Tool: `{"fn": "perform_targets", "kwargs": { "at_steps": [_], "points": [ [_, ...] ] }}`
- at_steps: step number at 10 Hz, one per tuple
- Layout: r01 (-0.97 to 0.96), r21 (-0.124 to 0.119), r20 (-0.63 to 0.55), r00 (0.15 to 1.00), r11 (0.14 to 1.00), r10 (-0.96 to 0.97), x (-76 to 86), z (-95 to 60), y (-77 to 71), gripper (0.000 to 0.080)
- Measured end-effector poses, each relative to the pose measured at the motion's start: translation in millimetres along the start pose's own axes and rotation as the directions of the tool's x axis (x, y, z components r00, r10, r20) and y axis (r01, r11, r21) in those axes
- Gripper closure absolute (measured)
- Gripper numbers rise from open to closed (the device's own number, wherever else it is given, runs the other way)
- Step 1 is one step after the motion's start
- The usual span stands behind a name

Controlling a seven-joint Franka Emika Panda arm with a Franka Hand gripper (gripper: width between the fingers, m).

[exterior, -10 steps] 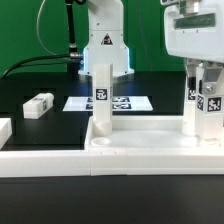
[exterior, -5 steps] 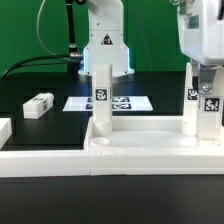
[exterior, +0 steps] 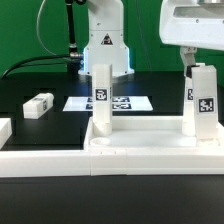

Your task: Assemble desk

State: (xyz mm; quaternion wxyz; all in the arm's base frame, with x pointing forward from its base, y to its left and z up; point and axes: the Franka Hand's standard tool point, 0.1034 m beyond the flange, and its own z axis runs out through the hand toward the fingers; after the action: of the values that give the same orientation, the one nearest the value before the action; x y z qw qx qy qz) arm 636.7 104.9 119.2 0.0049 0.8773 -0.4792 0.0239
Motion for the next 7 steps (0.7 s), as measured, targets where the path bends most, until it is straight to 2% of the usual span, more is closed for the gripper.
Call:
{"fn": "perform_targets", "kwargs": {
  "at_steps": [3, 4, 5, 6, 7],
  "points": [
    [0.182, 0.0, -0.002, 0.983, 0.983, -0.182, 1.9, 0.4, 0.6, 0.0151],
    [0.313, 0.072, -0.009, 0.95, 0.947, -0.313, 10.5, -3.4, -2.6, 0.0151],
    [0.404, 0.123, 0.003, 0.913, 0.906, -0.408, 19.4, -4.6, -0.1, 0.0151],
    [0.448, 0.131, 0.003, 0.892, 0.884, -0.452, 19.7, -3.3, -1.0, 0.0151],
    [0.529, 0.123, -0.012, 0.847, 0.839, -0.532, 17.7, -4.1, -3.2, 0.0151]
  ]
}}
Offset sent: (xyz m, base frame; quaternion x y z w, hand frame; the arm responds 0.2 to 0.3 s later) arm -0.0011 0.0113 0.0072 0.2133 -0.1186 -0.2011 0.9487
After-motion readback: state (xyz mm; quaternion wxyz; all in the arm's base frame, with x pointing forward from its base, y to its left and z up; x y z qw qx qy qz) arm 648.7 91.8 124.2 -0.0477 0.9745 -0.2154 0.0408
